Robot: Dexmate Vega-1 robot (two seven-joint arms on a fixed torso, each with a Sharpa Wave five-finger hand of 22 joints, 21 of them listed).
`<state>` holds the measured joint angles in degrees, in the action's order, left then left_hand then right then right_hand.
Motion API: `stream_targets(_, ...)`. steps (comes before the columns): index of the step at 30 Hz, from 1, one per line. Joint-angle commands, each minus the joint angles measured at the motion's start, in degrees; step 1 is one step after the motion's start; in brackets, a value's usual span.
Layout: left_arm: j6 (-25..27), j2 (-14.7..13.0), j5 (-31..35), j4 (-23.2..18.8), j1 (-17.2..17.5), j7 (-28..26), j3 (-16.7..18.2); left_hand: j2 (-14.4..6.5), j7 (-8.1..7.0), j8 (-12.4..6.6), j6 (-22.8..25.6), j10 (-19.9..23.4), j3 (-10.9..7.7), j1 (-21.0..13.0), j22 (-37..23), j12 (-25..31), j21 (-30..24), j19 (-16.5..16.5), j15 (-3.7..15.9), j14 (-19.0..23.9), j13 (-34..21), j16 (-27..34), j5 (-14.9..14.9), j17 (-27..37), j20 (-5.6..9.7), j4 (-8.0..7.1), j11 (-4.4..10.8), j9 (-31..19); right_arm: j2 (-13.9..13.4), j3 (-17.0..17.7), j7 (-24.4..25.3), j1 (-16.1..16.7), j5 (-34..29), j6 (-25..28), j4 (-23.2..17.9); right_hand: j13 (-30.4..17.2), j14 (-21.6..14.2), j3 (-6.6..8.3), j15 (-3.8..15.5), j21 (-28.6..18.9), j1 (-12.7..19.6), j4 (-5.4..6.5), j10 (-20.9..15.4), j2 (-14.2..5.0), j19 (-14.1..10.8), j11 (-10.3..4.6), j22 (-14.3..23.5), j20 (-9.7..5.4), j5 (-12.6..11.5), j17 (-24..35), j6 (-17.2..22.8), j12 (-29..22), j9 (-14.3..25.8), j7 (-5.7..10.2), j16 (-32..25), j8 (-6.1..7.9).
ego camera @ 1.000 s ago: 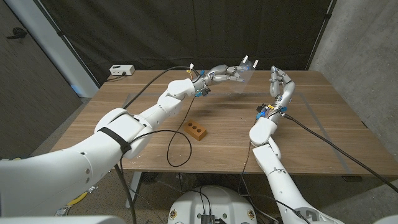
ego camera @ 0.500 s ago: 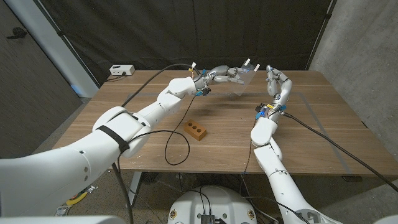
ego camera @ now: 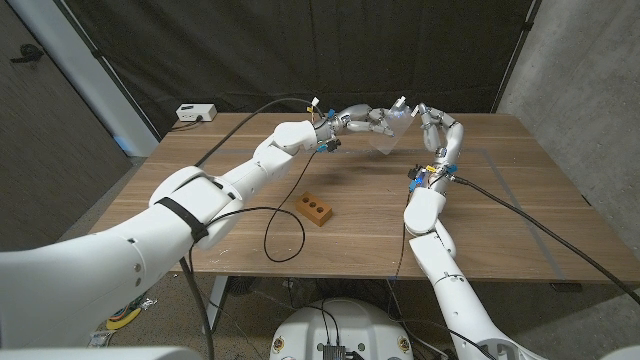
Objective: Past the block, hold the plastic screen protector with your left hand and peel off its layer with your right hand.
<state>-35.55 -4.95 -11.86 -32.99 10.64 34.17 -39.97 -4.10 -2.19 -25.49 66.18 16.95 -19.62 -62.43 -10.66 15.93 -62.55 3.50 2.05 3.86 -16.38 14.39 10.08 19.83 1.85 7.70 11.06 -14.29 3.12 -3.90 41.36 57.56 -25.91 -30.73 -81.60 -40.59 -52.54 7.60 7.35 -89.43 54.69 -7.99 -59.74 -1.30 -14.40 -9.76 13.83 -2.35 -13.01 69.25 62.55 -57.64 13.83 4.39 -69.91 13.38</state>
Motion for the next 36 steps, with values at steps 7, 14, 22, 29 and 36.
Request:
stream_targets(7,-0.09,-0.09,-0.12,-0.36,0.05,0.14,-0.15,-0.36,0.27,-0.29,0.06,0.34,-0.14,0.04,-0.18,0.55,-0.57,0.48,2.81,0.04,-0.32,-0.12,-0.18,0.23,-0.06,0.11,-0.1,-0.41,-0.29,-0.68,0.53,0.29,-1.88,2.04,-1.15,0.28,-0.25,0.89,5.3,-0.31,2.84,-1.11,-0.28,-0.14,-0.78,-0.44,0.14,-2.78,-0.87,0.0,0.01,-0.05,0.14,0.37,0.0,-0.3)
stream_targets(14,0.3,-0.53,-0.33,-1.48,0.39,0.66,-0.12,-0.38,-0.02,-0.34,0.03,0.17,-0.15,0.06,-0.18,0.56,-0.66,0.53,2.83,-0.01,-0.34,-0.19,-0.18,0.3,-0.11,0.09,-0.07,-0.49,-0.3,-1.34,4.76,-0.4,-4.37,2.57,-0.06,-0.02,-1.66,3.03,5.3,-0.66,8.91,-2.11,-1.88,-1.01,-1.85,-1.03,0.34,-3.87,-1.36,0.81,2.65,-0.83,0.57,1.08,-0.99,0.75)
stream_targets(22,1.25,-2.06,-0.58,-5.83,1.88,1.05,-0.1,-0.37,0.23,-0.3,0.13,0.25,-0.15,0.06,-0.17,0.67,-0.76,0.53,2.82,0.04,-0.37,-0.23,-0.19,0.38,-0.11,0.09,-0.12,-0.35,-1.21,-2.62,8.14,-1.38,-5.72,4.14,1.08,-1.21,-1.96,2.73,5.22,-0.63,9.02,-1.5,-0.98,-0.13,-2.19,-1.28,0.42,-3.75,-1.07,1.28,1.27,-1.15,0.96,0.94,-1.65,0.34)
stream_targets(29,1.44,-2.44,-0.86,-6.96,2.3,1.03,-0.08,-0.32,0.27,-0.32,0.13,0.16,-0.15,0.06,-0.16,0.7,-0.84,0.55,2.87,0.15,-0.38,-0.24,-0.2,0.43,-0.07,0.11,-0.05,-0.36,-1.74,-3.34,10.75,-2.0,-5.98,5.1,1.71,-1.6,-2.36,3.33,5.24,-0.81,10.86,-1.63,-0.99,-0.34,-3.25,-1.41,0.58,-4.24,-1.04,1.25,0.93,-1.33,1.37,0.89,-2.09,0.34)
stream_targets(36,0.94,-1.87,-1.17,-5.6,1.82,1.35,-0.09,-0.35,0.26,-0.37,0.14,0.2,-0.18,0.04,-0.15,0.8,-0.93,0.58,2.91,0.12,-0.4,-0.31,-0.19,0.51,0.0,0.11,-0.13,-0.4,-2.21,-3.46,11.72,-2.33,-4.51,4.45,2.57,-1.71,-2.65,3.61,5.26,-0.91,11.93,-1.3,-1.13,-0.48,-4.3,-0.82,0.8,-4.82,-0.86,1.02,1.33,-1.41,2.0,0.17,-2.24,0.76)
